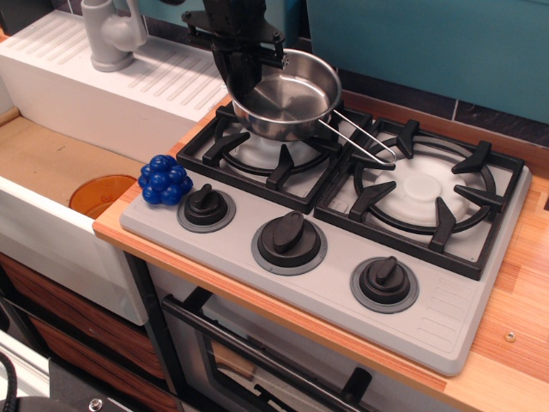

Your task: Put pan on stove and put blueberry in pan

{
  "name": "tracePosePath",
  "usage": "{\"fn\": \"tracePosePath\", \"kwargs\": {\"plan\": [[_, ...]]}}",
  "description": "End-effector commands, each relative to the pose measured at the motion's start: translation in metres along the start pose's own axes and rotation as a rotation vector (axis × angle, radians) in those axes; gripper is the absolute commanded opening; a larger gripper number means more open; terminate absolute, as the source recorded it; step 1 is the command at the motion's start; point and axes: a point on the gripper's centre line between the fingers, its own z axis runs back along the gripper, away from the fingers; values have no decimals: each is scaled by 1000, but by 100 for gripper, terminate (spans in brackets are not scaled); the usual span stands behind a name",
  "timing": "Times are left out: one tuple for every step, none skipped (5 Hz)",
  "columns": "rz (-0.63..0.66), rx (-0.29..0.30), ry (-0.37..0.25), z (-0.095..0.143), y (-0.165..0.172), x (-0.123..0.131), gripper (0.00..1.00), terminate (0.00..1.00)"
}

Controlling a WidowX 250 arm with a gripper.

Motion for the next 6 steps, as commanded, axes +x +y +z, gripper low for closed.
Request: {"fn": "tracePosePath", "kwargs": {"plan": [[-48, 2, -49, 7, 1, 10, 100, 0], [-54, -12, -38, 11, -1, 8, 100, 0], [-39, -6, -35, 20, -10, 4, 100, 0], [-28, 10, -3, 39, -16, 4, 100, 0], [-51, 41, 14, 64, -23, 10, 100, 0], [-51, 41, 14, 64, -23, 10, 100, 0]]}}
